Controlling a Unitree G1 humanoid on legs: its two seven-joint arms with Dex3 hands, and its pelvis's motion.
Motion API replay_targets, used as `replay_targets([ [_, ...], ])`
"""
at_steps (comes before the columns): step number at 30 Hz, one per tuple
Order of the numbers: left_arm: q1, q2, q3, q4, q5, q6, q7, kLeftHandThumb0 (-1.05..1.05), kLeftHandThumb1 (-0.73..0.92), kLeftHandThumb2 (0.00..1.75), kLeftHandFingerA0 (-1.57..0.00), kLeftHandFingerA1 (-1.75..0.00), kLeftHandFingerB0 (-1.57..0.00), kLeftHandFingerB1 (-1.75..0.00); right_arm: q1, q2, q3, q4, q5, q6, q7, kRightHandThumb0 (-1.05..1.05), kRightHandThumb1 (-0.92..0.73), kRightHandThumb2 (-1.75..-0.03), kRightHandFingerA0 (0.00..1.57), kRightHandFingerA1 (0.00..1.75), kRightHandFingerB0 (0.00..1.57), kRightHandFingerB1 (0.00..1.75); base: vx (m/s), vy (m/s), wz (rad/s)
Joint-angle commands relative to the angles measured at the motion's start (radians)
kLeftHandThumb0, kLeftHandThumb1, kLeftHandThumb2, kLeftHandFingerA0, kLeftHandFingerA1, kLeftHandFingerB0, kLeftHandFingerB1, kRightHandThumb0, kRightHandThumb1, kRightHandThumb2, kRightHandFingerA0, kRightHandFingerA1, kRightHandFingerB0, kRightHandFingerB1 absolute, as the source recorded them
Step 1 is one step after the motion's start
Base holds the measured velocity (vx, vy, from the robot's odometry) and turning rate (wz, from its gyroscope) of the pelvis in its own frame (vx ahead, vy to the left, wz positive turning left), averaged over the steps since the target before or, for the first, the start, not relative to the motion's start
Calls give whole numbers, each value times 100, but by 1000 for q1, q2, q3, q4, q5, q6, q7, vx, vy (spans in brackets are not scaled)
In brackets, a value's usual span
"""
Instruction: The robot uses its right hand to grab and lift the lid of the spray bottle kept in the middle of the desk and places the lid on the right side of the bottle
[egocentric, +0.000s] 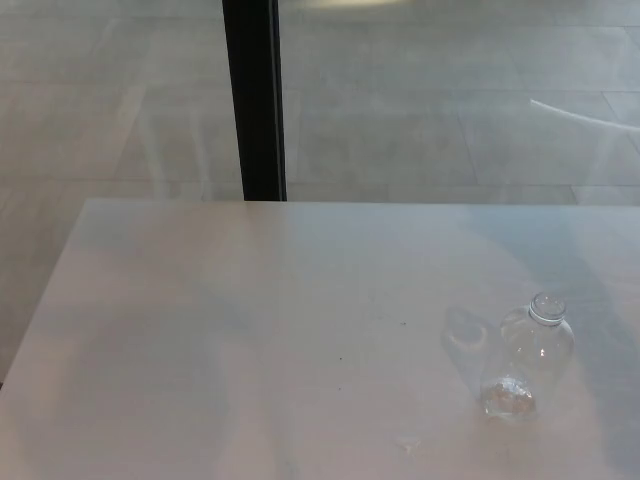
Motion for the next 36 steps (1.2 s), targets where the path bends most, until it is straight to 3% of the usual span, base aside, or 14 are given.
replay_targets([
  [1, 5, 8, -2, 3, -11, -22, -5, -105, 33, 106, -64, -109, -46, -98, 118, 54, -2, 14, -81, 67, -134, -9, -63, -91, 87, 167, 78, 121, 0, 0, 0],
  [2, 5, 7, -2, 5, -11, -26, -6, -105, 45, 86, -60, -115, -43, -105, 150, 73, 1, 29, -92, 56, -165, -11, -62, -94, 85, 171, 78, 124, 0, 0, 0],
  [8, 7, 2, -12, -7, 0, -29, 7, -104, 37, 116, -67, -109, -53, -100, 244, 174, 54, 102, -188, 84, -320, -14, -65, -83, 87, 162, 82, 112, 0, 0, 0],
  [11, 9, 1, -12, -11, -2, -28, 8, -105, 34, 115, -66, -109, -41, -93, 263, 190, 72, 119, -205, 84, -344, -15, -64, -87, 87, 162, 83, 114, 0, 0, 0],
  [12, 8, 2, -12, -6, -2, -29, 7, -105, 44, 87, -59, -116, -41, -105, 275, 196, 81, 106, -221, 107, -346, -16, -65, -84, 86, 161, 83, 112, 0, 0, 0],
  [17, 4, 4, -12, 3, -1, -28, 11, -105, 32, 106, -65, -109, -47, -97, 301, 231, 104, 160, -225, 63, -399, -19, -60, -91, 85, 165, 82, 118, 0, 0, 0],
  [19, 7, 3, -13, -2, -2, -30, 9, -103, 43, 88, -60, -116, -42, -108, 308, 240, 112, 175, -229, 52, -417, -20, -60, -91, 85, 166, 81, 118, 0, 0, 0],
  [20, 4, 3, -16, 3, 2, -31, 17, -105, 38, 115, -67, -109, -47, -96, 316, 254, 128, 173, -237, 67, -415, -21, -67, -75, 85, 144, 83, 74, 0, 0, 0],
  [22, 6, 3, -14, 1, -3, -31, 7, -105, 43, 86, -59, -117, -40, -109, 325, 255, 147, 166, -252, 77, -411, -21, -69, -70, 85, 147, 81, 66, 0, 0, 0],
  [27, 13, 3, -27, -6, 3, -44, 14, -104, 35, 115, -64, -108, -33, -89, 348, 226, 199, 139, -265, 109, -329, -37, -69, -60, 73, 116, 48, 42, 0, 0, 0],
  [28, 12, 5, -29, -5, 3, -39, 18, -101, 36, 115, -66, -108, -40, -92, 357, 198, 230, 123, -296, 120, -289, -47, -68, -60, 42, 64, 34, 34, 0, 0, 0],
  [31, 14, 3, -26, -10, -4, -35, 19, -104, 35, 115, -66, -110, -49, -99, 383, 169, 253, 69, -281, 130, -224, -55, -68, -61, 17, 49, 21, 28, 0, 0, 0],
  [32, 13, 4, -28, -7, -2, -34, 20, -104, 34, 114, -66, -110, -42, -94, 394, 154, 258, 44, -251, 117, -176, -68, -49, -85, 0, 24, 9, 34, 0, 0, 0],
  [36, 9, 5, -27, -3, -5, -32, 17, -104, 36, 114, -66, -110, -49, -98, 404, 124, 263, -8, -224, 131, -100, -86, -53, -82, 0, 4, 9, 13, 0, 0, 0],
])
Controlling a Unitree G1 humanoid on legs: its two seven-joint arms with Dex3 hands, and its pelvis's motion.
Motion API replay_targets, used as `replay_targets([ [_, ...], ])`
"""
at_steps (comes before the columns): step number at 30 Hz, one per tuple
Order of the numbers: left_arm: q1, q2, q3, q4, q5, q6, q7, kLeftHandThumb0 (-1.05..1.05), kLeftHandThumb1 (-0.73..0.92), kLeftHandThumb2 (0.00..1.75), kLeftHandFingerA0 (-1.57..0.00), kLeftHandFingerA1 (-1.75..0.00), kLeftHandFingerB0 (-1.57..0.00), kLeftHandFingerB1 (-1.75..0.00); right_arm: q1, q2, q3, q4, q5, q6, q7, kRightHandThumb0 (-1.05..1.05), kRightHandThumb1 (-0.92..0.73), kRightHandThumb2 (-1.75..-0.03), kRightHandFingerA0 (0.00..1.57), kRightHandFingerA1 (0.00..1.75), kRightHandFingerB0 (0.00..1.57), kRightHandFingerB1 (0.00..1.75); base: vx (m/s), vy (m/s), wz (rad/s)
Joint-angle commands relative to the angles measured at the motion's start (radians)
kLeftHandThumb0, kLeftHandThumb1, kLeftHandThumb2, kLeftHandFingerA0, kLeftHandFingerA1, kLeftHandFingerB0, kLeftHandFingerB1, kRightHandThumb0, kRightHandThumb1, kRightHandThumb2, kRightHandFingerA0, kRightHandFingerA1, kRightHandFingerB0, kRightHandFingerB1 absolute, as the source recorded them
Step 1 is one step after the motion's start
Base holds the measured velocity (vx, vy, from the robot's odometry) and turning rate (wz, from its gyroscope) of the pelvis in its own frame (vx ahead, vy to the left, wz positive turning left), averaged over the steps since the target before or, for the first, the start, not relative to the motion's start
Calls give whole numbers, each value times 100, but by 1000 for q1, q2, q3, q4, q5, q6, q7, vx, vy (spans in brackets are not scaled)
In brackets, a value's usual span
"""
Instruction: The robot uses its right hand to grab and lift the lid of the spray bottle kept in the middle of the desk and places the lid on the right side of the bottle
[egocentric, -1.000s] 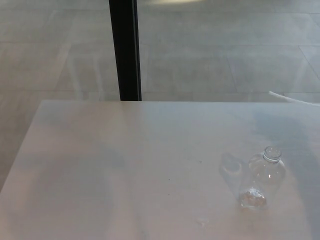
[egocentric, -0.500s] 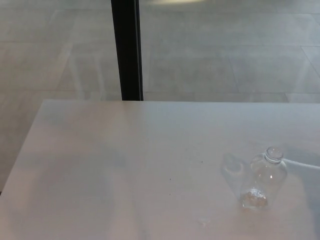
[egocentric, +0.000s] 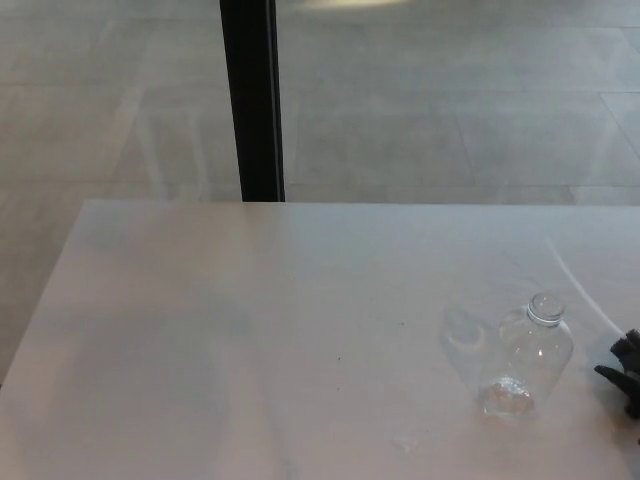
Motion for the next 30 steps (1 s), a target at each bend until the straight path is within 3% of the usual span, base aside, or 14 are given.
replay_targets([
  [1, 4, 5, 0, 0, -7, -21, 11, -105, 35, 114, -66, -111, -47, -97, 30, -65, 9, -82, 33, 33, 166, -91, -54, -85, 0, 8, 6, 8, 0, 0, 0],
  [2, 3, 5, 3, 3, -10, -19, 12, -103, 42, 90, -58, -117, -40, -109, 42, -85, 3, -124, 46, 34, 201, -96, -56, -89, 0, 9, 8, 2, 0, 0, 0],
  [3, 2, 7, 2, 0, -9, -14, 12, -105, 36, 116, -64, -108, -35, -90, 46, -93, -1, -144, 53, 40, 218, -98, -56, -91, 0, 11, 5, 0, 0, 0, 0],
  [7, 6, 7, 0, -1, -6, -22, 15, -105, 36, 116, -65, -109, -40, -92, 58, -135, -37, -207, 111, 48, 290, -96, -53, -91, 0, 15, 0, 0, 0, 0, 0],
  [9, 0, 9, 2, 10, -7, -17, 16, -105, 32, 106, -63, -109, -44, -96, 71, -154, -68, -235, 147, 44, 314, -94, -52, -92, 0, 18, 4, 0, 0, 0, 0],
  [10, 0, 9, 3, 11, -7, -18, 17, -104, 42, 88, -57, -118, -38, -109, 85, -170, -100, -257, 180, 43, 333, -95, -53, -92, 0, 18, 2, 0, 0, 0, 0],
  [11, 0, 9, 3, 12, -8, -18, 17, -104, 42, 88, -57, -118, -38, -109, 92, -176, -115, -269, 194, 44, 344, -95, -53, -92, 0, 18, 2, 0, 0, 0, 0],
  [12, 2, 8, 9, 12, -13, -18, 15, -105, 32, 114, -65, -110, -31, -89, 100, -189, -153, -295, 233, 61, 373, -94, -53, -91, 0, 17, 0, 0, 0, 0, 0],
  [20, 8, 10, 3, 10, -7, -21, 14, -103, 32, 106, -63, -107, -45, -96, 192, -234, -465, -380, 360, 84, 409, -96, -58, -94, 0, 10, 6, 0, 0, 0, 0],
  [23, 9, 10, 10, 10, -15, -19, 13, -105, 36, 116, -66, -110, -40, -92, 216, -209, -659, -277, 395, 26, 325, -95, -59, -97, 0, 14, 5, 10, 0, 0, 0],
  [26, 9, 11, 14, 13, -20, -17, 4, -104, 32, 106, -63, -110, -45, -97, 246, -175, -806, -245, 380, 91, 253, -96, -62, -99, 0, 27, 6, 26, 0, 0, 0],
  [28, 10, 11, 15, 15, -20, -20, 2, -105, 34, 115, -66, -110, -39, -93, 250, -145, -872, -212, 392, 93, 211, -94, -61, -99, 0, 33, 6, 31, 0, 0, 0],
  [29, 9, 11, 14, 16, -19, -22, 2, -105, 44, 86, -59, -120, -40, -109, 238, -118, -919, -178, 413, 108, 167, -88, -71, -62, 0, 20, 3, 46, 0, 0, 0],
  [30, 5, 10, 13, 18, -18, -22, 1, -105, 44, 86, -59, -120, -40, -109, 221, -89, -960, -153, 435, 131, 132, -88, -71, -62, 0, 20, 3, 46, 0, 0, 0],
])
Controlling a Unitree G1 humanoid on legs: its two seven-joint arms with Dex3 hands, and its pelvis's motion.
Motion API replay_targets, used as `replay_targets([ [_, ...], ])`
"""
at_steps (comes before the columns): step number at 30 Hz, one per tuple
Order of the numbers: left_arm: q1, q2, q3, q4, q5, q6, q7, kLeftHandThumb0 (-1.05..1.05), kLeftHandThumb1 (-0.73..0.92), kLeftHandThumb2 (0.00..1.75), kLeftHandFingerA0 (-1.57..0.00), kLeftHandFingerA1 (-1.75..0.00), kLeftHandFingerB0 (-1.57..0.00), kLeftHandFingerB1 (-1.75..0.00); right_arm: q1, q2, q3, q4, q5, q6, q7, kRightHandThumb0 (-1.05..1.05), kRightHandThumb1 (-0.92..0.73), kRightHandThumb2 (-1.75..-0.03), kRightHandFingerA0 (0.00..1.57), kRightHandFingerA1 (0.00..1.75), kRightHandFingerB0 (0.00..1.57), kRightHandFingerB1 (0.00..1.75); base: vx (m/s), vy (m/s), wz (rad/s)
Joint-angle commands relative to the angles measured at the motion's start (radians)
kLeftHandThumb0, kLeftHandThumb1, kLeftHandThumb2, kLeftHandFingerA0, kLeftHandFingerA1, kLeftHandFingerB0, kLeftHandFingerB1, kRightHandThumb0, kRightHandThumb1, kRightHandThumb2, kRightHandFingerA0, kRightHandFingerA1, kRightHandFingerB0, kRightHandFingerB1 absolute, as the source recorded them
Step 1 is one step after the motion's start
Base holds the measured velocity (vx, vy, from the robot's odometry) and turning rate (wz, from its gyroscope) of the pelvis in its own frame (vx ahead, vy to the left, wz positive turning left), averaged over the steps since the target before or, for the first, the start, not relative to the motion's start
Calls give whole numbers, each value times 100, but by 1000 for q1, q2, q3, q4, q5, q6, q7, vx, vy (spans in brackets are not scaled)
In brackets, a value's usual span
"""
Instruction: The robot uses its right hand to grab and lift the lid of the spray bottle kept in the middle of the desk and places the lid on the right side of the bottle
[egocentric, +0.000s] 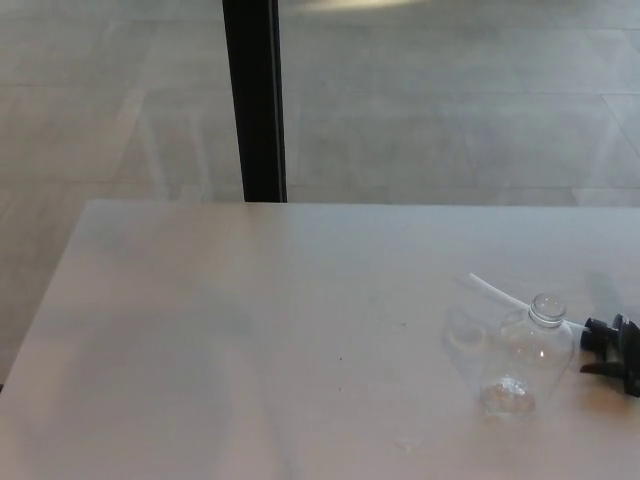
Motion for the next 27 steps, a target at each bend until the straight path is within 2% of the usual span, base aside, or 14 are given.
replay_targets([
  [1, 10, 11, 9, 11, -13, -24, 7, -105, 45, 88, -56, -119, -39, -109, -4, 158, -504, 198, 251, 148, -258, -94, -57, -78, 0, 17, 9, 46, 0, 0, 0],
  [2, 11, 11, 10, 9, -14, -22, 6, -105, 36, 115, -65, -112, -47, -98, -14, 168, -524, 239, 252, 147, -295, -89, -73, -62, 0, 22, 9, 48, 0, 0, 0],
  [5, 11, 13, 14, 12, -17, -17, 10, -101, 37, 115, -64, -108, -40, -92, -8, 187, -585, 369, 246, 182, -368, -86, -78, -63, 0, 14, 2, 43, 0, 0, 0],
  [6, 11, 12, 21, 13, -24, -8, 17, -98, 37, 115, -67, -110, -46, -96, 18, 214, -608, 428, 263, 161, -385, -101, -65, -97, 0, 33, 0, 34, 0, 0, 0],
  [7, 10, 12, 27, 21, -29, -6, 15, -100, 37, 116, -66, -111, -44, -96, 40, 243, -623, 485, 287, 134, -393, -76, -74, -62, 0, 0, 2, 42, 0, 0, 0],
  [9, 8, 12, 28, 32, -29, -1, 24, -103, 45, 89, -60, -120, -40, -107, 27, 254, -638, 596, 303, 100, -430, -79, -64, -64, 0, 7, 4, 42, 0, 0, 0],
  [10, 10, 13, 24, 36, -24, -6, 23, -104, 37, 117, -63, -109, -31, -88, 30, 273, -656, 618, 335, 90, -409, -82, -53, -87, 0, 41, 0, 35, 0, 0, 0],
  [15, 8, 12, 43, 61, -43, 28, 28, -104, 36, 115, -63, -112, -41, -96, 6, 364, -731, 718, 448, 124, -389, -66, -65, -76, 0, 29, 0, 12, 0, 0, 0],
  [16, 9, 7, 49, 67, -47, 33, 43, -100, 35, 114, -63, -110, -39, -93, -7, 376, -746, 759, 461, 155, -408, -83, -51, -87, 0, 36, 0, 10, 0, 0, 0],
  [17, 9, 5, 51, 73, -47, 40, 56, -104, 34, 115, -59, -109, -26, -88, -26, 398, -786, 798, 511, 142, -407, -61, -63, -85, 0, 32, 0, 0, 0, 0, 0],
  [19, 10, 0, 47, 79, -41, 48, 68, -102, 43, 93, -50, -124, -32, -111, -48, 397, -822, 860, 554, 150, -378, -51, -76, -66, 0, 18, 0, 0, 0, 0, 0],
  [22, 15, -6, 38, 94, -31, 39, 69, -100, 34, 109, -59, -107, -37, -91, -32, 393, -771, 912, 483, 154, -390, -69, -49, -91, 0, 45, 0, 28, 0, 0, 0],
  [23, 13, -7, 38, 102, -30, 45, 72, -104, 32, 108, -60, -110, -38, -94, -21, 414, -764, 906, 486, 133, -360, -61, -63, -74, 0, 25, 5, 13, 0, 0, 0],
  [27, 14, -10, 35, 101, -28, 48, 81, -101, 32, 109, -61, -109, -38, -93, -22, 425, -750, 928, 478, 120, -337, -64, -64, -71, 0, 33, 2, 22, 0, 0, 0],
])
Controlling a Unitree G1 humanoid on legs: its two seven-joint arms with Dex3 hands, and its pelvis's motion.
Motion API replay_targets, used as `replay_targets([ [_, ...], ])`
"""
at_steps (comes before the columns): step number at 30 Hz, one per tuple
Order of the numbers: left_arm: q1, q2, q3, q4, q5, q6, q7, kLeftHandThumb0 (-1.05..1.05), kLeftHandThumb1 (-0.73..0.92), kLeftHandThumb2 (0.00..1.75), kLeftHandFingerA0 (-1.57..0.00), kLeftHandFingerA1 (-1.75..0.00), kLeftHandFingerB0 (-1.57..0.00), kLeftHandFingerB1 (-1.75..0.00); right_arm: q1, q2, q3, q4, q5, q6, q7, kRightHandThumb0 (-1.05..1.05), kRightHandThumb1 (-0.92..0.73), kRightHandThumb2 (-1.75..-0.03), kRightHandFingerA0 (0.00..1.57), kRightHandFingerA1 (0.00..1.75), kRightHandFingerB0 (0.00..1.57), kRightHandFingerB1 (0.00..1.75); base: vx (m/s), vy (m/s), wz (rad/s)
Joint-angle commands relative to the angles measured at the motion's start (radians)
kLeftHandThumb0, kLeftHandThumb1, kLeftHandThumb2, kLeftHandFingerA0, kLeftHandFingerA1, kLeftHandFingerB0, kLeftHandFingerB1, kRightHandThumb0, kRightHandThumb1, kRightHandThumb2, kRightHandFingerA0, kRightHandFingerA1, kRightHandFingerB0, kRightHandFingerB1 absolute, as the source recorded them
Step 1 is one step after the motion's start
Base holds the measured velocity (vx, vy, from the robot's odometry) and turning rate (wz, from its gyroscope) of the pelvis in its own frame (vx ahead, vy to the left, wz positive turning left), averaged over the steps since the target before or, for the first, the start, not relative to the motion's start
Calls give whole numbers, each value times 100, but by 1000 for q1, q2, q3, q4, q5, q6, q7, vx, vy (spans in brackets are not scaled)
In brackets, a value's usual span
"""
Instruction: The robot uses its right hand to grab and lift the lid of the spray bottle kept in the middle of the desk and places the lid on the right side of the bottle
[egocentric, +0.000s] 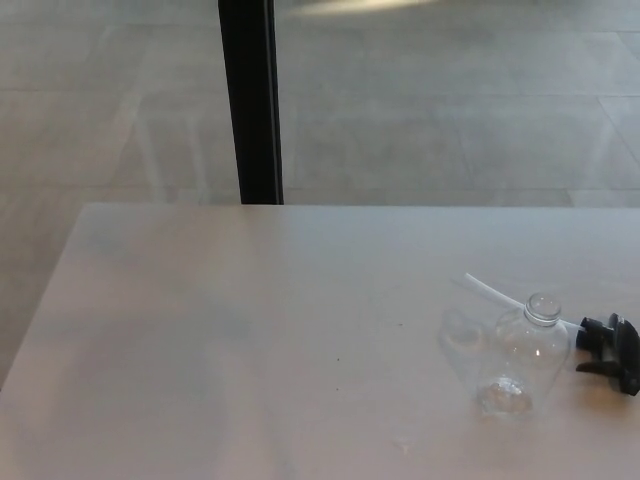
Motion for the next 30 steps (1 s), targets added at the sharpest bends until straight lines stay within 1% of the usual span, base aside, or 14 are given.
replay_targets([
  [1, 11, -6, 26, 46, -27, 45, 69, -96, 37, 115, -63, -107, -36, -90, -32, 100, -100, 201, 225, 74, -144, -65, -68, -60, 0, 71, 0, 43, 0, 0, 0],
  [2, 11, -7, 24, 48, -24, 48, 75, -99, 33, 109, -59, -106, -35, -90, -30, 108, -85, 203, 214, 71, -141, -63, -44, -90, 4, 64, 0, 47, 0, 0, 0],
  [4, 9, -7, 20, 55, -18, 53, 90, -100, 32, 109, -59, -106, -35, -89, -19, 115, -54, 204, 203, 62, -119, -61, -45, -92, 0, 61, 1, 48, 0, 0, 0],
  [5, 15, -9, 10, 47, -9, 48, 86, -98, 39, 102, -48, -119, -29, -103, -12, 126, -35, 197, 201, 60, -92, -63, -63, -59, 0, 65, 8, 45, 0, 0, 0],
  [14, 11, -15, -8, 41, -4, 51, 112, -93, 38, 103, -48, -121, -26, -102, 16, 123, 78, 214, 245, 44, -47, -62, -65, -60, 0, 63, 9, 39, 0, 0, 0],
  [15, 13, -14, -3, 41, -10, 50, 106, -95, 38, 118, -60, -107, -24, -84, 22, 122, 86, 217, 254, 44, -42, -38, -45, -101, 8, 59, 0, 51, 0, 0, 0],
  [16, 14, -13, 3, 40, -17, 48, 99, -95, 38, 118, -60, -107, -24, -84, 29, 121, 93, 219, 261, 45, -35, -38, -45, -101, 8, 59, 0, 51, 0, 0, 0],
  [17, 18, -13, 3, 36, -16, 44, 94, -96, 39, 118, -58, -106, -23, -83, 33, 116, 104, 224, 271, 42, -32, -63, -65, -59, 1, 62, 10, 39, 0, 0, 0],
  [18, 21, -13, 0, 29, -13, 41, 95, -94, 37, 118, -60, -107, -28, -86, 37, 113, 115, 222, 275, 44, -26, -38, -46, -102, 8, 59, 0, 52, 0, 0, 0],
  [20, 21, -14, -2, 27, -9, 42, 107, -95, 36, 106, -47, -126, -25, -105, 53, 118, 131, 183, 294, 65, -32, -37, -47, -102, 8, 59, 0, 51, 0, 0, 0],
  [23, 26, -9, -7, 28, -4, 36, 101, -93, 38, 118, -60, -105, -31, -86, 66, 118, 150, 177, 316, 65, -26, -37, -46, -101, 9, 59, 0, 51, 0, 0, 0],
  [25, 22, -5, 0, 32, -11, 43, 97, -93, 36, 117, -54, -102, -23, -82, 81, 114, 184, 171, 310, 47, -5, -63, -63, -59, 9, 72, 19, 41, 0, 0, 0],
  [26, 20, -6, 4, 33, -14, 46, 97, -93, 31, 110, -56, -106, -32, -88, 85, 114, 189, 166, 314, 49, -3, -65, -49, -81, 15, 66, 15, 48, 0, 0, 0],
  [30, 14, -9, 28, 37, -37, 59, 89, -96, 27, 108, -60, -110, -32, -91, 100, 109, 224, 152, 337, 51, 30, -61, -62, -59, 12, 65, 19, 40, 0, 0, 0],
])
